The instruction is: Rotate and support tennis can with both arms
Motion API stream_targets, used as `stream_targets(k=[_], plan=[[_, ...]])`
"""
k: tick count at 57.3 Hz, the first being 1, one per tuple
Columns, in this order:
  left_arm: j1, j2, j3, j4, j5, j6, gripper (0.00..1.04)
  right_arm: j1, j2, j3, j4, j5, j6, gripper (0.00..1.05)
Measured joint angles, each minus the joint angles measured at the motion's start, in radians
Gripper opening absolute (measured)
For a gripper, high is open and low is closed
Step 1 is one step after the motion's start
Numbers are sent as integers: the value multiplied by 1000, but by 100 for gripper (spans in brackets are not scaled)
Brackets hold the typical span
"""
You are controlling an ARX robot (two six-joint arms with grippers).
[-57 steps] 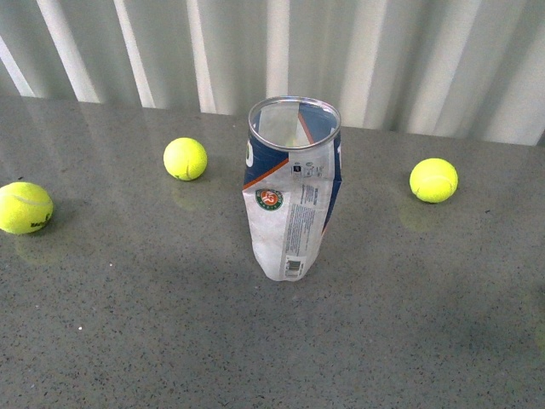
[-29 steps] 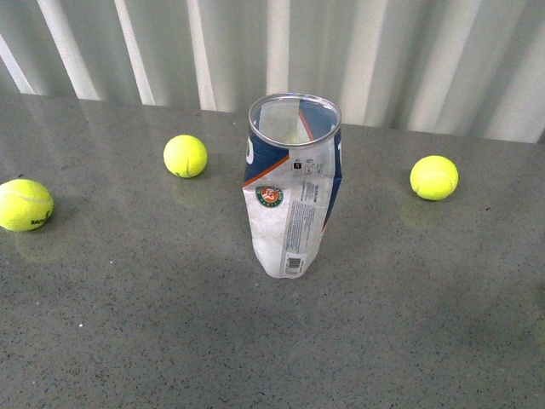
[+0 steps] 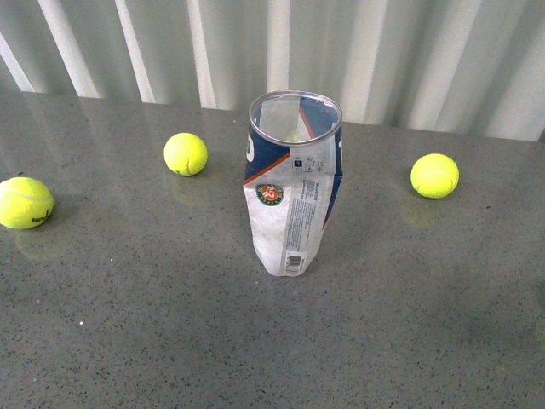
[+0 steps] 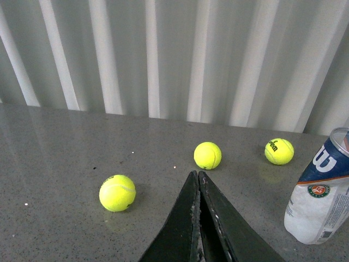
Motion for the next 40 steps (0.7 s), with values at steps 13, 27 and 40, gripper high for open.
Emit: stream_targets(k=[13, 27, 40], plan=[[0, -90, 0, -89, 0, 0, 4, 0, 0, 0, 0, 0, 0, 98], [0, -172, 0, -169, 0, 0, 4, 0, 0, 0, 0, 0, 0, 98], [0, -227, 0, -224, 0, 0, 4, 0, 0, 0, 0, 0, 0, 98]])
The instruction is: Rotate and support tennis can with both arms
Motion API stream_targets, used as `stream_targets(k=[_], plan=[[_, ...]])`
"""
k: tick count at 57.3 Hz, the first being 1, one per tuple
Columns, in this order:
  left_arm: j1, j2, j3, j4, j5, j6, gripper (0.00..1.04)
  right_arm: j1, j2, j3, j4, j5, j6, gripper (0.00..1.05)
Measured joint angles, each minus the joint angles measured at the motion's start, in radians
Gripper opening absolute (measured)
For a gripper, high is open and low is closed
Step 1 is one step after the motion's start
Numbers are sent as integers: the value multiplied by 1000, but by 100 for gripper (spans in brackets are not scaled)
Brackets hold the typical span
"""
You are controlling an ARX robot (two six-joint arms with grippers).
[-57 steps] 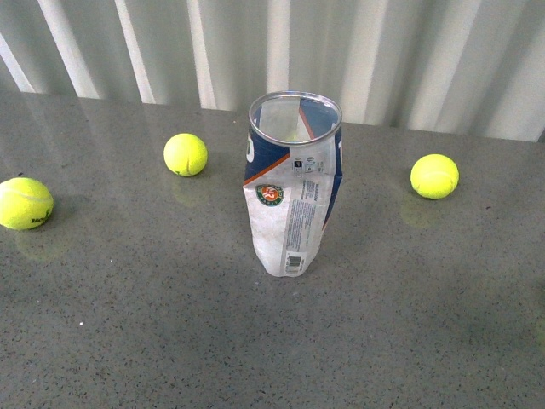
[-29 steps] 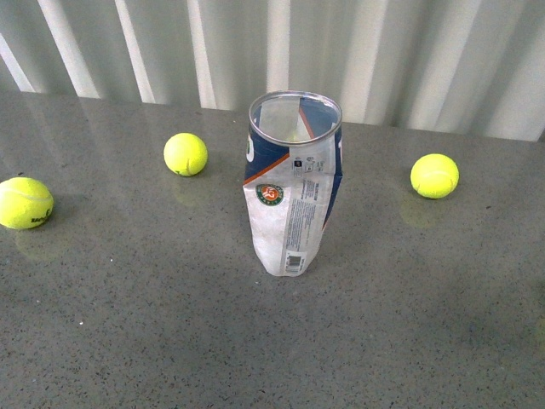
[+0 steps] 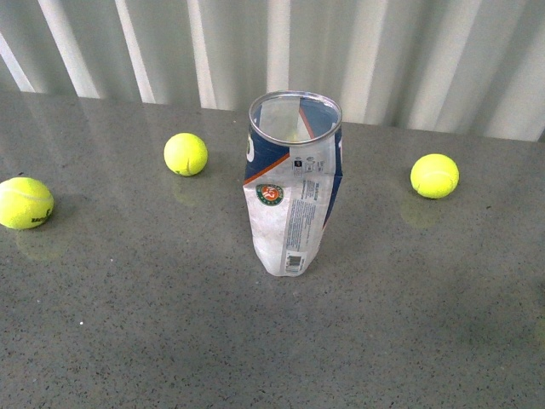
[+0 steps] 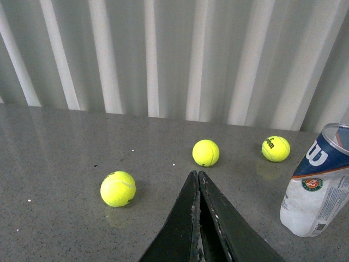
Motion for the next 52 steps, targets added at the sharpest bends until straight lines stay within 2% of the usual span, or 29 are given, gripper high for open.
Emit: stream_targets(k=[6, 22, 39, 42, 45, 50, 52], plan=[[0, -128, 0, -163, 0, 0, 4, 0, 0, 0, 0, 0, 0, 98], [0, -171, 0, -177, 0, -2, 5, 0, 0, 0, 0, 0, 0, 98], [0, -171, 0, -177, 0, -1, 54, 0, 0, 0, 0, 0, 0, 98], [0, -171, 0, -177, 0, -1, 68, 0, 0, 0, 0, 0, 0, 98], [0, -171, 0, -177, 0, -1, 75, 0, 0, 0, 0, 0, 0, 98], [0, -171, 0, -177, 0, -1, 98, 0, 0, 0, 0, 0, 0, 98], [0, -171, 0, -177, 0, 0, 99, 0, 0, 0, 0, 0, 0, 98]])
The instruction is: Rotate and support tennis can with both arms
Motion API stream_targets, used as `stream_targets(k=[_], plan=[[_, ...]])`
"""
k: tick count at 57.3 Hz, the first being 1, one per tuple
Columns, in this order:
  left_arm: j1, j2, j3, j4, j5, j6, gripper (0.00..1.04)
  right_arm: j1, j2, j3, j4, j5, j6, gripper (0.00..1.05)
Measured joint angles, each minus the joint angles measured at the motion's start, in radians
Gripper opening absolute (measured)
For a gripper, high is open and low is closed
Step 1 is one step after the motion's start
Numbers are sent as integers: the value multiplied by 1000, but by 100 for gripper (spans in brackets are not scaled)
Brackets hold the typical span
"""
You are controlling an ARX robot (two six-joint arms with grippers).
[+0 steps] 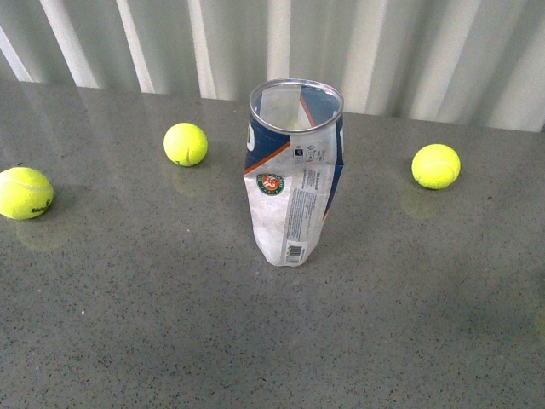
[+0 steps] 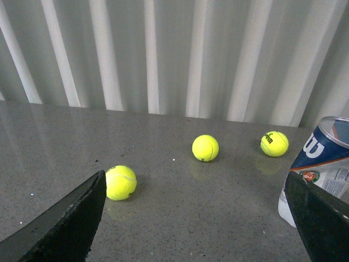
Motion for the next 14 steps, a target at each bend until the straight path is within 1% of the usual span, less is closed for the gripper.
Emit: stream_targets(k=[14], plan=[[0, 0, 0, 0, 0, 0, 98, 0, 0, 0, 0, 0, 0, 98]])
